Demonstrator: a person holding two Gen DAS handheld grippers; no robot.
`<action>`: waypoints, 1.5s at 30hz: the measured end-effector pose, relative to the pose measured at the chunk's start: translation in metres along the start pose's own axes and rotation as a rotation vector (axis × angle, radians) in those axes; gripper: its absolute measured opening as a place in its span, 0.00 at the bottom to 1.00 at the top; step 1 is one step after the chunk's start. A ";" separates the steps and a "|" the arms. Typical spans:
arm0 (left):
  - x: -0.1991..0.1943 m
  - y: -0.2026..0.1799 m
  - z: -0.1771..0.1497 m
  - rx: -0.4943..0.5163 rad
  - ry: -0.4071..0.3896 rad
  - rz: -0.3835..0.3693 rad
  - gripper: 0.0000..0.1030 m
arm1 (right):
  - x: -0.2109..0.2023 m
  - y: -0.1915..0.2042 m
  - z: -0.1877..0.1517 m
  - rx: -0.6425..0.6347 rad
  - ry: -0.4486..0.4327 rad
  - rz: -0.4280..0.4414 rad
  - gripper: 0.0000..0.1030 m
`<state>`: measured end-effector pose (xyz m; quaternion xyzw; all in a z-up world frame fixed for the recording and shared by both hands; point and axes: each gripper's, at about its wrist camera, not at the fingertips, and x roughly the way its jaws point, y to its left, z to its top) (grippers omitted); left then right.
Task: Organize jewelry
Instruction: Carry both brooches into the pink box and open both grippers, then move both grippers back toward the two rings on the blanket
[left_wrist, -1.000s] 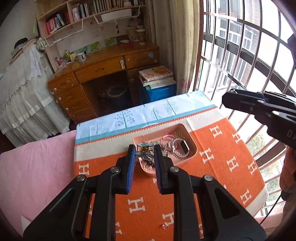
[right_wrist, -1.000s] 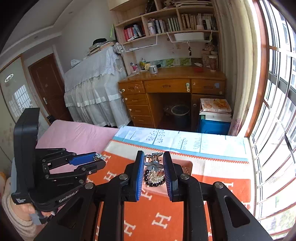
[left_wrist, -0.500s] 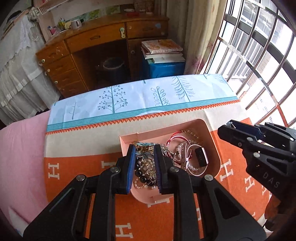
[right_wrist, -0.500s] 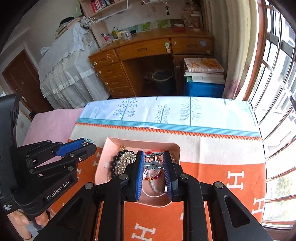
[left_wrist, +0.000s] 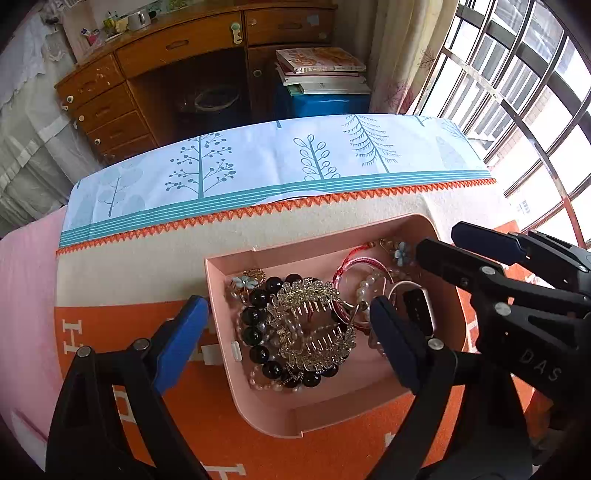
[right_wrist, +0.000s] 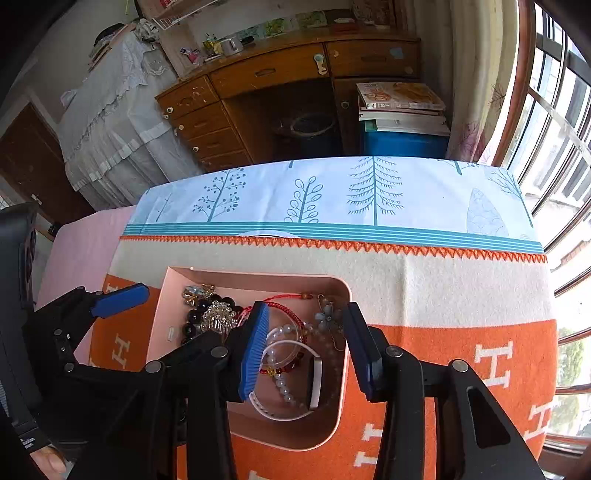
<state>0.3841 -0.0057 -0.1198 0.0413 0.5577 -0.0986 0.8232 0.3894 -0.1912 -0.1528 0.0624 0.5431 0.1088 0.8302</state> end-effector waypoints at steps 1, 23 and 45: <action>-0.003 0.002 -0.001 -0.005 -0.005 -0.003 0.86 | -0.005 0.000 0.000 -0.001 -0.007 0.003 0.42; -0.117 0.015 -0.073 0.048 -0.144 0.016 0.99 | -0.135 0.027 -0.057 -0.057 -0.157 0.032 0.42; -0.184 0.009 -0.269 0.087 -0.157 -0.024 0.99 | -0.200 0.058 -0.274 -0.230 -0.183 0.128 0.66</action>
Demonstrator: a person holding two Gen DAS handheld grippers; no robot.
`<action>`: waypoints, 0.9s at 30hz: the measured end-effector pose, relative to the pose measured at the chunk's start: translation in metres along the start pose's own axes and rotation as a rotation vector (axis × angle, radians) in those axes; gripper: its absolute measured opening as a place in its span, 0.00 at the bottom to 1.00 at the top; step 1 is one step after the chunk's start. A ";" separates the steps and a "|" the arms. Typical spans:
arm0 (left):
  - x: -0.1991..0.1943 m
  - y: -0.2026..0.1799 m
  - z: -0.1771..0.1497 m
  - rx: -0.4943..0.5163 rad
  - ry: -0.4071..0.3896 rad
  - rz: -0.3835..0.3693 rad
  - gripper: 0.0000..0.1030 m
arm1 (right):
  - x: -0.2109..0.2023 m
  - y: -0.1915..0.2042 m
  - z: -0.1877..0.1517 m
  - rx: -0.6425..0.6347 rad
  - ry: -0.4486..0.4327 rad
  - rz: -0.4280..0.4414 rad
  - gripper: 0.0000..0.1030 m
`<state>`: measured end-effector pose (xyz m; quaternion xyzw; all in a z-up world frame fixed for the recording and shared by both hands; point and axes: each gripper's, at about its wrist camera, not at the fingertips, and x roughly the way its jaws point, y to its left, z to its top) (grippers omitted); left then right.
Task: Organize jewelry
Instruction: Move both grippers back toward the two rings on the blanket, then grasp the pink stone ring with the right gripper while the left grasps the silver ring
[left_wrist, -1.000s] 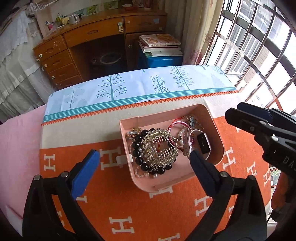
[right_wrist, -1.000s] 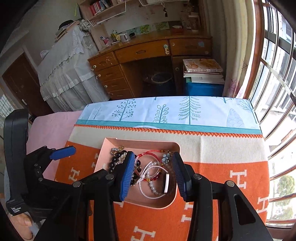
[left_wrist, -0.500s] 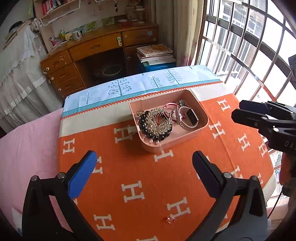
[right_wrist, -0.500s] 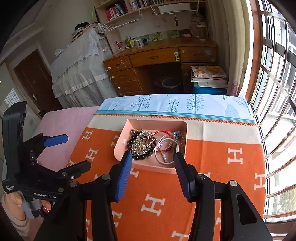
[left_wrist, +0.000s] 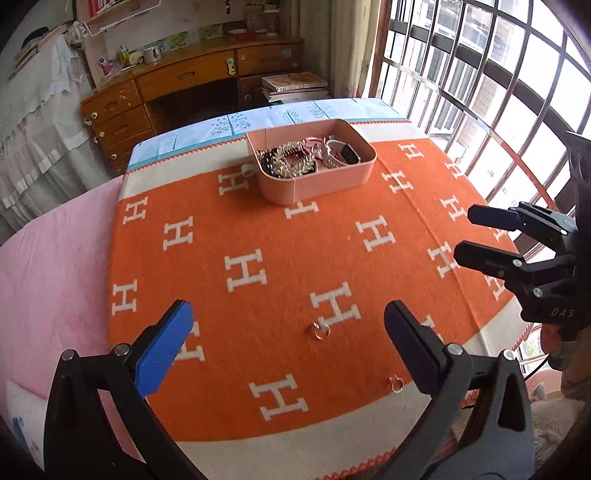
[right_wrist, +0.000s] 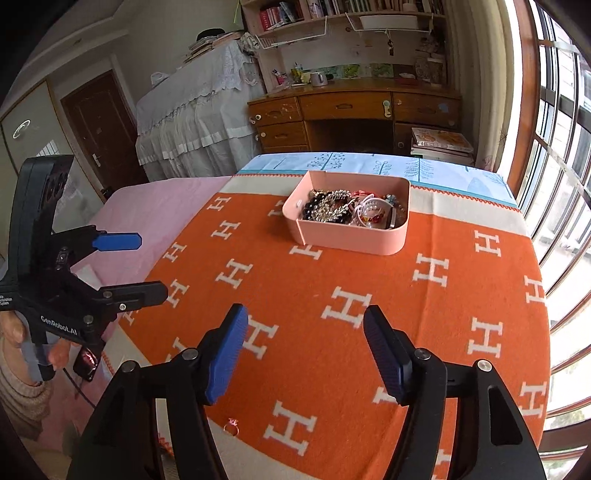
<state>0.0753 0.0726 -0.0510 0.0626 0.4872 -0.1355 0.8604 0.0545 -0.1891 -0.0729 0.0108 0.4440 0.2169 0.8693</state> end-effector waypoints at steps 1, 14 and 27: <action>0.000 -0.001 -0.011 -0.018 0.003 0.000 0.99 | -0.001 0.006 -0.009 -0.007 0.003 0.003 0.66; 0.028 -0.003 -0.106 -0.152 0.013 0.038 0.99 | 0.049 0.081 -0.107 -0.170 0.135 0.000 0.66; 0.039 -0.002 -0.118 -0.145 0.007 0.057 0.99 | 0.077 0.092 -0.129 -0.233 0.174 0.003 0.37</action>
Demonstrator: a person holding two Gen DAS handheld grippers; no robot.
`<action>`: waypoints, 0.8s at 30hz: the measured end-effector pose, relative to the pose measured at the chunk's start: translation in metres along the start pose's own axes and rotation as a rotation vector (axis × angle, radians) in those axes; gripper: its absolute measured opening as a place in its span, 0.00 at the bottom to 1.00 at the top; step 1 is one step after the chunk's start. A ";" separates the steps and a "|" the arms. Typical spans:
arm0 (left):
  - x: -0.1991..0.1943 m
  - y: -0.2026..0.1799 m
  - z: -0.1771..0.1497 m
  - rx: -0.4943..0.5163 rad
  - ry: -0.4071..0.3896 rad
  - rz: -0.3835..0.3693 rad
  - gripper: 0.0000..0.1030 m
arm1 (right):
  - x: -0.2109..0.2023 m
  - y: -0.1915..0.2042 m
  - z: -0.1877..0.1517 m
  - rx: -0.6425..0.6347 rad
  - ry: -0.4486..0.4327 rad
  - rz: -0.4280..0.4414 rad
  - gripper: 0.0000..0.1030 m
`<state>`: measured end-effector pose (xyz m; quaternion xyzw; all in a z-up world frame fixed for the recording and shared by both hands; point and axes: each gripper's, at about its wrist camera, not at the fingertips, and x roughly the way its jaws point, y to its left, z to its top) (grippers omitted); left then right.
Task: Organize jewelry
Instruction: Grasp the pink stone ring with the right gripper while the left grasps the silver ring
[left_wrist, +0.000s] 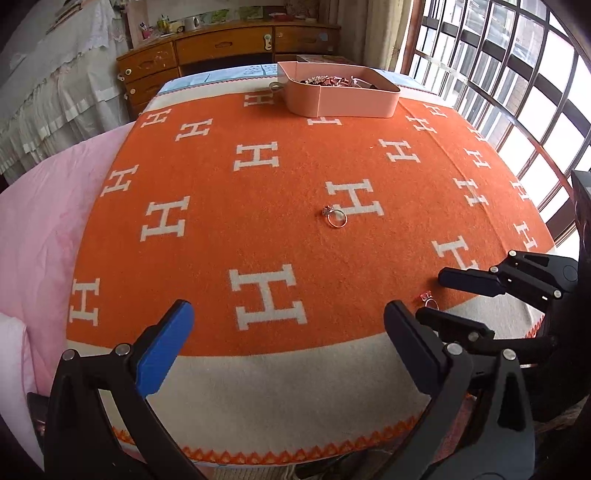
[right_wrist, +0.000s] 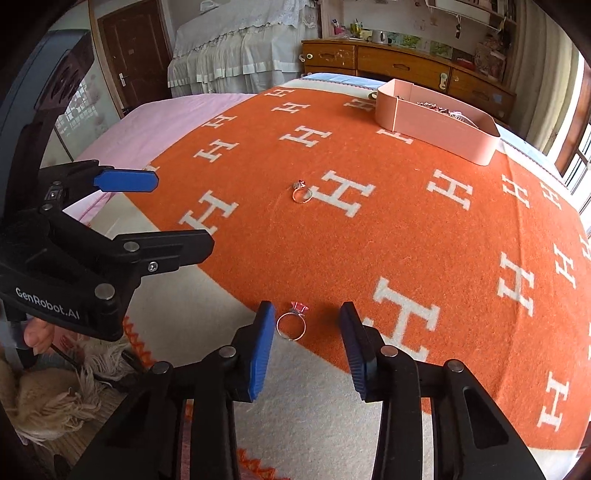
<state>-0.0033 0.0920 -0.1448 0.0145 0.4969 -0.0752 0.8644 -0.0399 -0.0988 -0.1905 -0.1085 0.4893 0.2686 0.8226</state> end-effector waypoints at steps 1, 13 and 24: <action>0.001 0.002 0.000 -0.010 0.004 -0.005 0.99 | 0.000 0.001 0.000 -0.010 -0.002 -0.004 0.37; 0.009 0.009 -0.004 -0.060 0.030 -0.043 0.99 | 0.000 0.023 -0.008 -0.132 -0.050 -0.030 0.13; 0.012 0.001 0.006 -0.027 0.023 -0.029 0.98 | -0.005 -0.011 0.003 -0.022 -0.069 -0.015 0.06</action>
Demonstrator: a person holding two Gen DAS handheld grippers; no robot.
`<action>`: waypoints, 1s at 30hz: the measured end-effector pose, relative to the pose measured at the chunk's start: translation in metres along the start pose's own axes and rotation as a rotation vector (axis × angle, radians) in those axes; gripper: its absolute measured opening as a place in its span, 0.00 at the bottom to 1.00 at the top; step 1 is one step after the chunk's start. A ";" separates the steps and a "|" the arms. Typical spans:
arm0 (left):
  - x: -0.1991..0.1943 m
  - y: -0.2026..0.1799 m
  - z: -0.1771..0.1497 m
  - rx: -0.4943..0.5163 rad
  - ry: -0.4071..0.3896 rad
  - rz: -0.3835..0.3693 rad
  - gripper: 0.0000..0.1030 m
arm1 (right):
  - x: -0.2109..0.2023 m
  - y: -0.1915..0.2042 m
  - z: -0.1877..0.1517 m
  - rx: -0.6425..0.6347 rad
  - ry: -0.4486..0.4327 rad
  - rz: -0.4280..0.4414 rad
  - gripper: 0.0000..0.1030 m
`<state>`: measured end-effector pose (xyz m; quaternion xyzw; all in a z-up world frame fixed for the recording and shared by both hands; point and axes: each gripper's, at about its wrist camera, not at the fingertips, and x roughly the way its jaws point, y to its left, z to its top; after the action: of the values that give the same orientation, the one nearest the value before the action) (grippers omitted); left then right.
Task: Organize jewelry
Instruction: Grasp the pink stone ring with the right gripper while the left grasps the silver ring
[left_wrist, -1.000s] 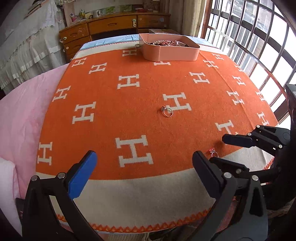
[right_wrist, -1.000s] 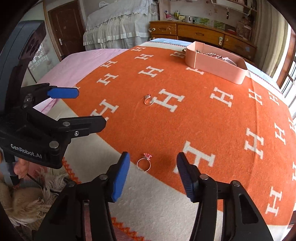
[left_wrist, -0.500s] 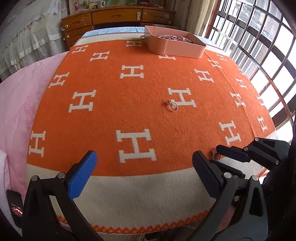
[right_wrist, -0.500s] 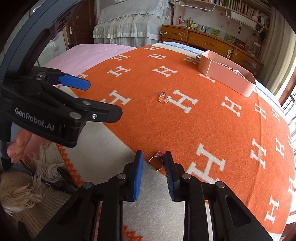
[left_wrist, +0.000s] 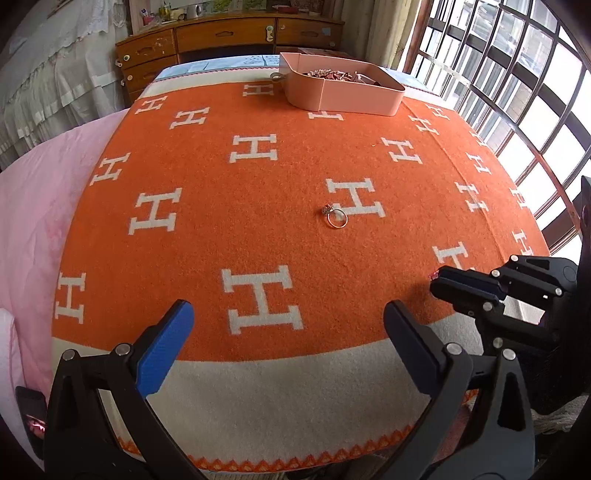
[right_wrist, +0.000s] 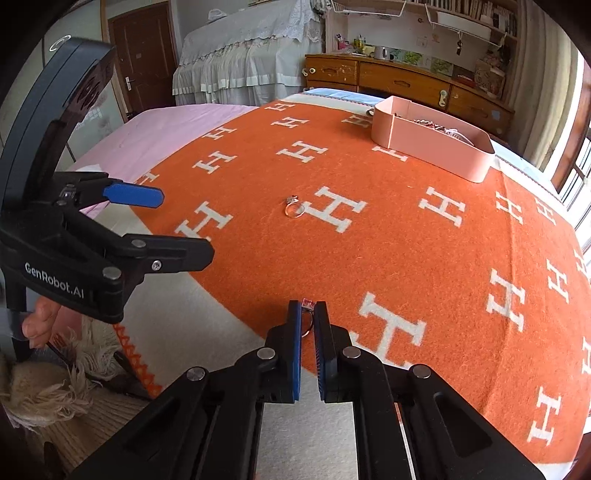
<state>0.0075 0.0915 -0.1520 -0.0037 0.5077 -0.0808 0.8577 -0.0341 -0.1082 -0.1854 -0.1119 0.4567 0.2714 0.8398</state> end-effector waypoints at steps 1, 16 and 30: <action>0.001 0.000 0.003 0.001 -0.003 0.002 0.94 | 0.000 -0.005 0.003 0.011 -0.005 0.002 0.06; 0.056 -0.022 0.074 -0.090 0.170 -0.139 0.44 | -0.008 -0.080 0.021 0.249 -0.072 0.058 0.06; 0.081 -0.049 0.102 -0.061 0.259 -0.022 0.35 | -0.012 -0.103 0.015 0.326 -0.100 0.119 0.06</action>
<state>0.1277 0.0239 -0.1690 -0.0250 0.6165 -0.0745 0.7834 0.0288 -0.1914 -0.1739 0.0666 0.4582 0.2481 0.8509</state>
